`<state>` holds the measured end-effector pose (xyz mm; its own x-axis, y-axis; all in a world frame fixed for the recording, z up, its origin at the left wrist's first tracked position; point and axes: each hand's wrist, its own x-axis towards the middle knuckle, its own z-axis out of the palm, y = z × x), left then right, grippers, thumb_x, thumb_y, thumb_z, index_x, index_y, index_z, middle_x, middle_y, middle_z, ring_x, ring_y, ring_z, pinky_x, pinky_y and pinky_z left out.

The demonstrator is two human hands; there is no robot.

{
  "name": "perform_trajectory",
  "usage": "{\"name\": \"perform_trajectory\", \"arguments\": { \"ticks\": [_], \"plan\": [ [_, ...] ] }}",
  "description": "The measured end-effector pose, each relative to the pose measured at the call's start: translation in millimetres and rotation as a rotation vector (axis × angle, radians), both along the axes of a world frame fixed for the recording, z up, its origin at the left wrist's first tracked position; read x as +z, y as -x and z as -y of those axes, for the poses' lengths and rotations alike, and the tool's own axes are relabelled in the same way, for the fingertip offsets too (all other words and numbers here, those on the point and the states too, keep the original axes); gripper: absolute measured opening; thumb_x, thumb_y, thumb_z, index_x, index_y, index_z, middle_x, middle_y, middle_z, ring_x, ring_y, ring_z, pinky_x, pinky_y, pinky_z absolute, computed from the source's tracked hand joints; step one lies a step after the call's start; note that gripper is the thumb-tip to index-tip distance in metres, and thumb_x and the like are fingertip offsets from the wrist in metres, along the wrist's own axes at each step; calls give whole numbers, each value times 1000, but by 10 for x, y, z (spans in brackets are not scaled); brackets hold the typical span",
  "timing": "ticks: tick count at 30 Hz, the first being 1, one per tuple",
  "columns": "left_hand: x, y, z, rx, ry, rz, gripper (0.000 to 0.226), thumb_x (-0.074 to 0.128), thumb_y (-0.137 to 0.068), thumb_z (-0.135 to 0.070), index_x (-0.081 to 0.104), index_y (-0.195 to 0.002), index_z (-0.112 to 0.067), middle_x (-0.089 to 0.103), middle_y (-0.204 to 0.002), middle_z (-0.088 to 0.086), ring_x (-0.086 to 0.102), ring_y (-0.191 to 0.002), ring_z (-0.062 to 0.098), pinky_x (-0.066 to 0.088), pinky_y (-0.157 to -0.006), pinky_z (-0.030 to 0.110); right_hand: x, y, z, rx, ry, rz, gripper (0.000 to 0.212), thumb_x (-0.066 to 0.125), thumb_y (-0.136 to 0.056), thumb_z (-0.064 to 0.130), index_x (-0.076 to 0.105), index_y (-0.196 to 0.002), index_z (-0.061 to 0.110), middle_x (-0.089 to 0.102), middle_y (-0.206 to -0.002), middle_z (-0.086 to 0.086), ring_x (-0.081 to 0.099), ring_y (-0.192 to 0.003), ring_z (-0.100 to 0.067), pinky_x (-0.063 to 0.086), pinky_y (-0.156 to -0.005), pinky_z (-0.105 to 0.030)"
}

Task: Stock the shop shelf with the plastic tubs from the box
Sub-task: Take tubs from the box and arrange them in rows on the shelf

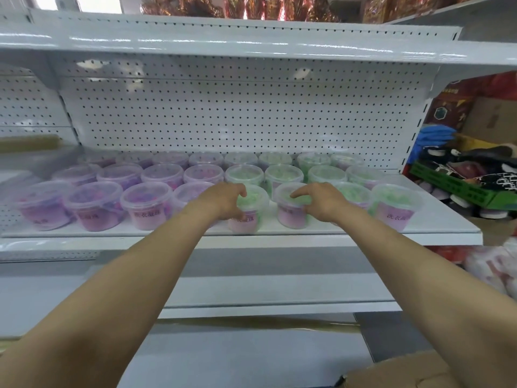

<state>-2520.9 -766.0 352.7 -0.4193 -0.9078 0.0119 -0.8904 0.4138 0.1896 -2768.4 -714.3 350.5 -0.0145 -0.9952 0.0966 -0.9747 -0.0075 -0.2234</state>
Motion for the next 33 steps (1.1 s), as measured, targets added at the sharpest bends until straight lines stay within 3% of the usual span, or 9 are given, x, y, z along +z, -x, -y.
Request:
{"name": "perform_trajectory", "arguments": {
  "ticks": [2,5,7,10,14,16,22,26,33],
  "plan": [
    [-30,32,-26,11,65,-7,62,76,-75,-44,51,-130,-26,56,-129,3,52,-115,23,46,-91,35,1,-30,-14,-27,-20,0,49,65,-87,21,55,-134,35,55,-139,-3,51,-124,-24,47,-88,-34],
    [-47,101,-88,33,159,22,62,71,-76,-52,55,-129,-27,56,-129,4,48,-121,25,46,-93,38,-38,-171,-37,-87,-18,-27,66,67,-81,56,45,-141,38,53,-136,-4,48,-127,-25,48,-93,-39],
    [-65,129,-113,52,184,36,61,68,-77,-57,56,-129,-28,55,-129,7,46,-122,26,44,-94,38,-64,-239,-32,-116,21,-90,62,62,-83,62,47,-140,41,56,-135,-2,49,-126,-25,48,-92,-36],
    [-99,141,-128,70,205,39,63,66,-77,-61,55,-130,-30,53,-132,9,43,-125,28,42,-97,38,-63,-262,-34,-102,16,-79,49,62,-88,51,52,-136,43,59,-133,-1,54,-122,-25,48,-87,-33],
    [-123,130,-116,91,228,42,66,64,-75,-65,54,-131,-31,52,-133,10,44,-125,30,40,-99,40,-29,-206,-46,-18,-34,49,52,69,-89,30,54,-138,35,51,-146,0,50,-130,-24,44,-104,-36],
    [-134,128,-112,96,224,38,66,64,-75,-66,54,-131,-31,52,-134,10,43,-125,30,40,-100,40,-19,-173,-32,-4,-38,42,50,67,-89,23,55,-136,35,50,-147,-1,49,-131,-24,44,-104,-36],
    [-145,125,-105,98,216,30,67,65,-76,-64,53,-133,-31,49,-137,9,39,-128,29,38,-100,41,-47,-261,7,-67,0,-56,61,63,-85,55,48,-140,33,55,-137,-6,51,-125,-27,48,-95,-39],
    [-151,120,-87,96,199,21,66,65,-77,-62,52,-134,-31,47,-137,9,36,-130,29,37,-102,42,-66,-222,32,-32,-10,-13,48,62,-91,41,52,-138,36,56,-138,-2,53,-123,-25,49,-94,-38],
    [-109,186,-116,127,172,33,63,64,-80,-59,51,-135,-30,47,-138,9,35,-132,27,37,-102,42,-28,-173,88,26,-37,-49,47,61,-94,25,49,-139,29,55,-138,-3,53,-122,-25,45,-92,-34]
  ]
}}
